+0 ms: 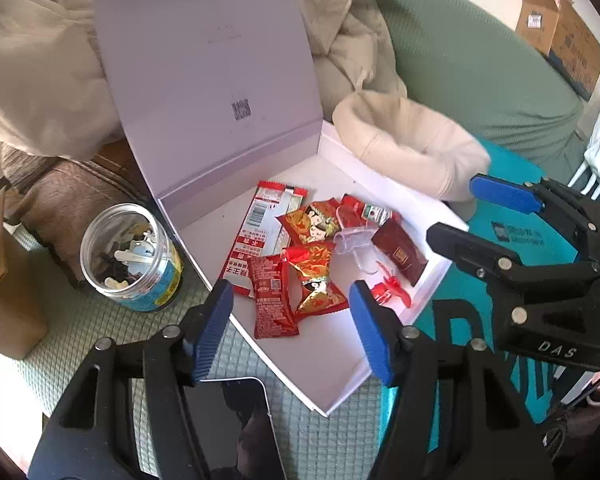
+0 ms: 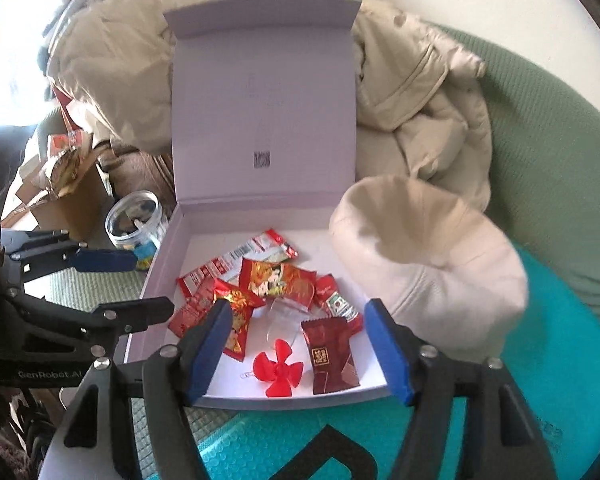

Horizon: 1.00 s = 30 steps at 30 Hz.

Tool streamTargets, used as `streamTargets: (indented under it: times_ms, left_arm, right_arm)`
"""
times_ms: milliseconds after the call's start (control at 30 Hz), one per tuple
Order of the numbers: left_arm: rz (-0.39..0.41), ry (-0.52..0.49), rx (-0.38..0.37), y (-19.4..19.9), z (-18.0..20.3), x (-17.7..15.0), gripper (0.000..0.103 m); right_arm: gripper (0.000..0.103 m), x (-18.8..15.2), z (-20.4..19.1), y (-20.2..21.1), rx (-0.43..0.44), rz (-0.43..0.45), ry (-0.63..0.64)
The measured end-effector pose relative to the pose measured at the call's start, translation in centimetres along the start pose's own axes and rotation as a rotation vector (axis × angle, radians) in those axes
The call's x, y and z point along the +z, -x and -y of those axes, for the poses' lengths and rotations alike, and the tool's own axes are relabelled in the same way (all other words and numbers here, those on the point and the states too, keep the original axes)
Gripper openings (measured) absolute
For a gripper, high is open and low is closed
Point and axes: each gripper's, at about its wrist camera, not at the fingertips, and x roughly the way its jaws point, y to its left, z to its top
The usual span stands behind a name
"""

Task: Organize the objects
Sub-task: 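Withdraw both open grippers up and away from the box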

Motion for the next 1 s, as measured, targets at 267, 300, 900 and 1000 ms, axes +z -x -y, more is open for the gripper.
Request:
streamTargets:
  times_ms: [267,300,900,1000]
  left_arm:
    - [0.077,0.033,0.069,3.3,0.8,-1.4,0.073]
    - [0.082,0.036,0.074,3.7,0.9,-1.6,0.073]
    - [0.132,0.035,0.139,11.9,6.2,-8.0,0.074]
    - [0.136,0.041,0.144,12.8,6.6,-8.8,0.074]
  right_arm:
    - [0.082,-0.7,0.0,3.2,-0.043,0.077,-0.049]
    - [0.083,-1.0,-0.1,3.8,-0.045,0.084,-0.055]
    - [0.088,-7.0,-1.3,13.1,-0.075,0.119,-0.087]
    - [0.09,-7.9,-1.7,14.6,-0.095,0.117,-0.08]
